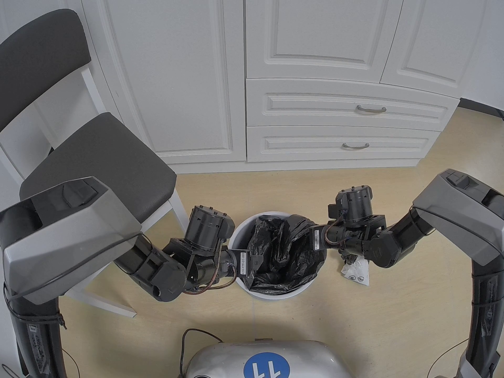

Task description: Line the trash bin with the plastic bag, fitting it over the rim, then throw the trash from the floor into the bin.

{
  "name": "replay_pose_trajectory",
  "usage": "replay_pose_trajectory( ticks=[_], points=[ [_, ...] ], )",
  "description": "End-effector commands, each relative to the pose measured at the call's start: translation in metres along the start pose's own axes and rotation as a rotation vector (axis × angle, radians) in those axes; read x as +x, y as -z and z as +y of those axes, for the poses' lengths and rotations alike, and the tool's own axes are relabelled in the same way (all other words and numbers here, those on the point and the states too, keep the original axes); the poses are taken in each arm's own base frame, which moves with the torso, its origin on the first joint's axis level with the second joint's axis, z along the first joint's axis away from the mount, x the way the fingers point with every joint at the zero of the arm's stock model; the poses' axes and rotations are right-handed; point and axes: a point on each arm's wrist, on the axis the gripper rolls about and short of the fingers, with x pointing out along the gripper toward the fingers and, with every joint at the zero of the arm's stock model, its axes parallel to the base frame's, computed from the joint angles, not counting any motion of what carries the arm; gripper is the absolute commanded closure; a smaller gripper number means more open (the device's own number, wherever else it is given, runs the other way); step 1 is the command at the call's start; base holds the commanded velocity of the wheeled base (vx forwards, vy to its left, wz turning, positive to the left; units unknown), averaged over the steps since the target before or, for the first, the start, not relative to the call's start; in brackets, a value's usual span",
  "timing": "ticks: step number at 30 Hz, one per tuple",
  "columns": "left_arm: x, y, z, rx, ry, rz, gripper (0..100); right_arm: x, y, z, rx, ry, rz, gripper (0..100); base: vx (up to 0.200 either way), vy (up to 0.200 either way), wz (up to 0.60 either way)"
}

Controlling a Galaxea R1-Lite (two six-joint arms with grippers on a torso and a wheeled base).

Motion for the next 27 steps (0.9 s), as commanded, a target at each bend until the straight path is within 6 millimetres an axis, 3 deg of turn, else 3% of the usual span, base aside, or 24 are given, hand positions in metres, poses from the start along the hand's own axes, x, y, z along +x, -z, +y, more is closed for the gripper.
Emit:
replay_pose_trajectory(
  ticks=[1, 8, 13, 19, 27],
  points=[
    [0.005, 0.002, 0.004, -0.004, -0.007, 0.004, 0, -0.022, -0.019, -0.001, 0.007, -0.001, -0.047, 100, 0.000, 0.000, 0.00],
    [0.002, 0.001, 0.008, -0.010, -0.008, -0.017, 0, -0.054, -0.043, -0.008, 0.017, 0.009, -0.114, 100, 0.000, 0.000, 0.00],
    [0.004, 0.001, 0.007, -0.010, -0.003, -0.027, 0, -0.054, -0.045, -0.015, 0.024, 0.026, -0.121, 100, 0.000, 0.000, 0.00],
    [0.032, -0.008, 0.008, -0.024, 0.005, -0.074, 0, -0.052, -0.045, -0.022, 0.031, 0.040, -0.120, 100, 0.000, 0.000, 0.00],
    [0.053, -0.017, 0.013, -0.012, 0.001, -0.083, 0, -0.053, -0.045, -0.021, 0.027, 0.039, -0.119, 100, 0.000, 0.000, 0.00]
  ],
)
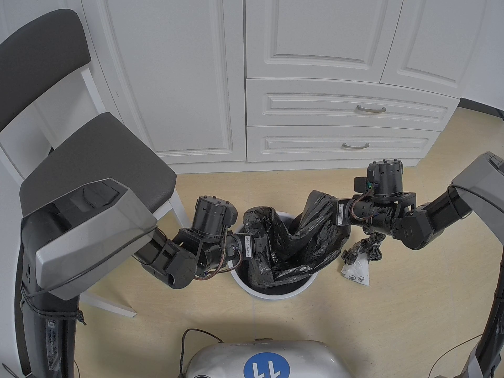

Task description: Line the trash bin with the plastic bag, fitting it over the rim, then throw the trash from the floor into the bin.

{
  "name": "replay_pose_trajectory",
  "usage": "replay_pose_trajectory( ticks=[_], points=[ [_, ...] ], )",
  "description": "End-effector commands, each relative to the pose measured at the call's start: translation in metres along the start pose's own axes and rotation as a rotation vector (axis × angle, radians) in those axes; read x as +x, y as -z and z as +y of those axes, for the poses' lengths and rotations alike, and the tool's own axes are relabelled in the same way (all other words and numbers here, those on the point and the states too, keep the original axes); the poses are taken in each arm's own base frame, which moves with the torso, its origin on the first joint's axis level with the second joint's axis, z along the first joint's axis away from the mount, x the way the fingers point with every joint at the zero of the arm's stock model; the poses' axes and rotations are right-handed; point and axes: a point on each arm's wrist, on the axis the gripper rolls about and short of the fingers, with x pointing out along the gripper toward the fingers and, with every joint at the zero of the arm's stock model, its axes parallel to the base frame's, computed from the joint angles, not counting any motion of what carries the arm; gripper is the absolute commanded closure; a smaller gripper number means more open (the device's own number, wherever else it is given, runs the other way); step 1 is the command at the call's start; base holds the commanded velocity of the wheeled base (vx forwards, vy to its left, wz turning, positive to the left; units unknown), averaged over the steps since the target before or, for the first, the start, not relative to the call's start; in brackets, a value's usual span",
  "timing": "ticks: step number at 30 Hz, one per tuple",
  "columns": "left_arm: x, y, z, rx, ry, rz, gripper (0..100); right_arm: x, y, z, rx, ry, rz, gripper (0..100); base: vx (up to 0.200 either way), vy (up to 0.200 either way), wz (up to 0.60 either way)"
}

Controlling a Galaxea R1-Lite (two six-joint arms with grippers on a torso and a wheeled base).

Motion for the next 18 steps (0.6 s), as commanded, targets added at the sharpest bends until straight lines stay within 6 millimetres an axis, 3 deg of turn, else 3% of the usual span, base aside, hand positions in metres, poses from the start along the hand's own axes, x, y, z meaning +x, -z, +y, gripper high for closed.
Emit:
replay_pose_trajectory(
  ticks=[1, 9, 10, 16, 18],
  points=[
    [0.021, 0.006, 0.012, 0.026, -0.028, 0.027, 0, -0.001, -0.001, 0.000, 0.001, 0.000, -0.003, 100, 0.000, 0.000, 0.00],
    [0.025, 0.002, 0.029, 0.027, -0.061, 0.027, 0, 0.000, 0.001, 0.000, -0.002, 0.000, 0.003, 100, 0.000, 0.000, 0.00],
    [0.025, 0.002, 0.028, 0.027, -0.058, 0.024, 100, 0.001, 0.002, 0.000, -0.002, 0.000, 0.004, 100, 0.000, 0.000, 0.00],
    [0.020, 0.002, 0.023, 0.022, -0.054, 0.024, 100, 0.000, 0.003, 0.000, -0.007, 0.001, 0.013, 100, 0.000, 0.000, 0.00],
    [0.010, 0.001, 0.020, 0.026, -0.052, 0.021, 100, -0.001, 0.005, -0.001, -0.009, 0.004, 0.033, 100, 0.000, 0.000, 0.00]
  ],
)
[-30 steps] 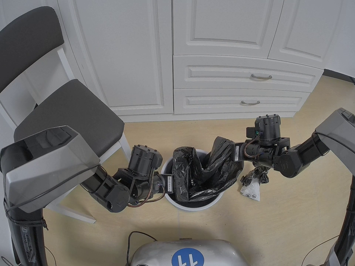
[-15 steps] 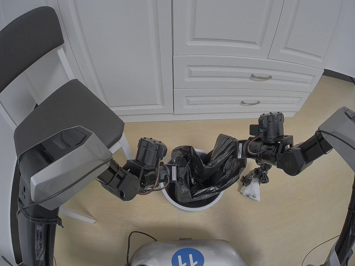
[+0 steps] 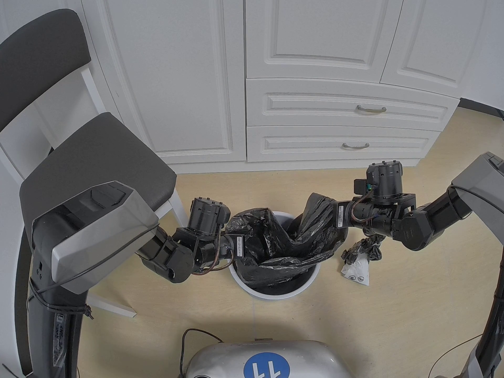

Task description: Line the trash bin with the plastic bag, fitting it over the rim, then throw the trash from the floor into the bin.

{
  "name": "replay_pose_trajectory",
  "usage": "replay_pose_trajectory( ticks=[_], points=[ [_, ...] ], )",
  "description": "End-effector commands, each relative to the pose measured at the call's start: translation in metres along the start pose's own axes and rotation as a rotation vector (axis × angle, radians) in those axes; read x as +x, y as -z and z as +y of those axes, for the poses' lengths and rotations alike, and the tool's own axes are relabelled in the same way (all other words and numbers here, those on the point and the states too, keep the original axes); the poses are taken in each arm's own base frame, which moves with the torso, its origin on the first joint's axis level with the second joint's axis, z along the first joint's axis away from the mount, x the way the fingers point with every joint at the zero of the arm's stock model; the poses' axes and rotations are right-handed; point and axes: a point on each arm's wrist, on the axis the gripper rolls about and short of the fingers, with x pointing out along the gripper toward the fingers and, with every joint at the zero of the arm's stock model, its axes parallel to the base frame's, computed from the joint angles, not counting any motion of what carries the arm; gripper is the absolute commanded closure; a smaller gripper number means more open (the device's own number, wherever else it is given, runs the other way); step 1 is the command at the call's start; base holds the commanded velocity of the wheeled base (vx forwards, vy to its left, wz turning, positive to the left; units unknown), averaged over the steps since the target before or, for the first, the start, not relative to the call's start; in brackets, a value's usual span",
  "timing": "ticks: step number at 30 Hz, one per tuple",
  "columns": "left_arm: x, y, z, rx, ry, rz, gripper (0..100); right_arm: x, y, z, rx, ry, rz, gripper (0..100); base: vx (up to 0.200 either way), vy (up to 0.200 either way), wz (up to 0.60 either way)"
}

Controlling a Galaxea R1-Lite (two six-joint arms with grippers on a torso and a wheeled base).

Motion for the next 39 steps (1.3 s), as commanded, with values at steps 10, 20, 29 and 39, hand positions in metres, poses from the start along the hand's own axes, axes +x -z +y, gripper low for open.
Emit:
replay_pose_trajectory(
  ticks=[10, 20, 29, 39],
  points=[
    [-0.053, 0.007, -0.004, 0.008, 0.026, -0.039, 100, -0.017, 0.022, -0.004, -0.163, 0.008, 0.099, 100, 0.000, 0.000, 0.00],
    [-0.065, 0.040, -0.015, 0.053, 0.059, 0.025, 100, -0.028, 0.040, -0.017, -0.345, 0.021, 0.179, 100, 0.000, 0.000, 0.00],
    [-0.082, 0.050, -0.013, 0.060, 0.060, 0.057, 100, -0.047, 0.037, -0.025, -0.412, 0.030, 0.245, 100, 0.000, 0.000, 0.00],
    [-0.105, 0.053, -0.018, 0.075, 0.095, 0.037, 100, -0.059, 0.036, -0.025, -0.447, 0.024, 0.248, 100, 0.000, 0.000, 0.00]
  ],
)
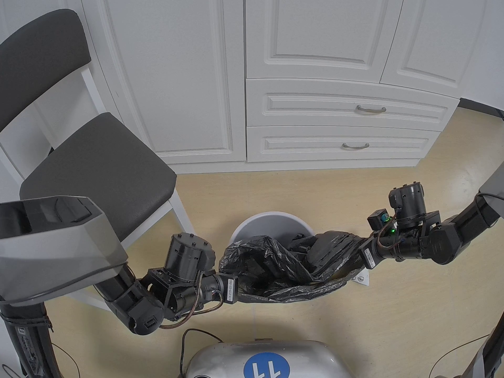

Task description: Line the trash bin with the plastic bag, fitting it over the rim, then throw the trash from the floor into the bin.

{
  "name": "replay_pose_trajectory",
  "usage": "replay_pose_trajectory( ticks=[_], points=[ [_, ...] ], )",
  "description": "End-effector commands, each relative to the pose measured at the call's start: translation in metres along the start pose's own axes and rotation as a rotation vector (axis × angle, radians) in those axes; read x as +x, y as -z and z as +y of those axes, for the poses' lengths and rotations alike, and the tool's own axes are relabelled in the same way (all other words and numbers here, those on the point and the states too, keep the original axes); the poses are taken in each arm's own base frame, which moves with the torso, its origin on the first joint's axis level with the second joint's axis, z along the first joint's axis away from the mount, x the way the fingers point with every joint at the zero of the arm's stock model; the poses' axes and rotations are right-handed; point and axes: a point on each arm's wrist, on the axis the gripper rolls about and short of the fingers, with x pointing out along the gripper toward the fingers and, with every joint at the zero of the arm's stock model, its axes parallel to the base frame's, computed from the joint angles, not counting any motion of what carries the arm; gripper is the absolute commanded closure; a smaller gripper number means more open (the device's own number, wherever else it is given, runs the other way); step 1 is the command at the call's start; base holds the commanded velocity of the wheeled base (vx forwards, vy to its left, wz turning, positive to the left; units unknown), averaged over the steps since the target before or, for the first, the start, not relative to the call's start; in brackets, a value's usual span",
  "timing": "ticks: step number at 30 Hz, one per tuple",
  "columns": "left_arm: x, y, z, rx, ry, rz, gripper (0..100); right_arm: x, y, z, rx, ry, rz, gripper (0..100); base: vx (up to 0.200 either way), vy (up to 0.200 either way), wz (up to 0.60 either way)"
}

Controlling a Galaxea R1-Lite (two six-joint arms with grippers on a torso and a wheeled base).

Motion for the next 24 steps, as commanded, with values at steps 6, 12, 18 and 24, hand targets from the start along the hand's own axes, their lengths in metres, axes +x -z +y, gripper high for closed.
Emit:
replay_pose_trajectory(
  ticks=[6, 12, 18, 24],
  points=[
    [-0.017, 0.004, 0.000, 0.008, 0.005, 0.009, 100, -0.011, 0.000, 0.001, -0.016, 0.001, -0.013, 100, 0.000, 0.000, 0.00],
    [0.007, 0.023, 0.007, -0.005, -0.014, 0.065, 100, 0.016, 0.014, 0.016, -0.051, -0.043, 0.057, 100, 0.000, 0.000, 0.00],
    [0.037, 0.033, 0.020, -0.038, -0.021, -0.001, 100, 0.044, 0.022, 0.021, -0.044, -0.048, 0.089, 100, 0.000, 0.000, 0.00],
    [0.051, 0.029, 0.025, -0.061, -0.025, -0.023, 100, 0.060, 0.027, 0.019, -0.034, -0.034, 0.054, 100, 0.000, 0.000, 0.00]
  ],
)
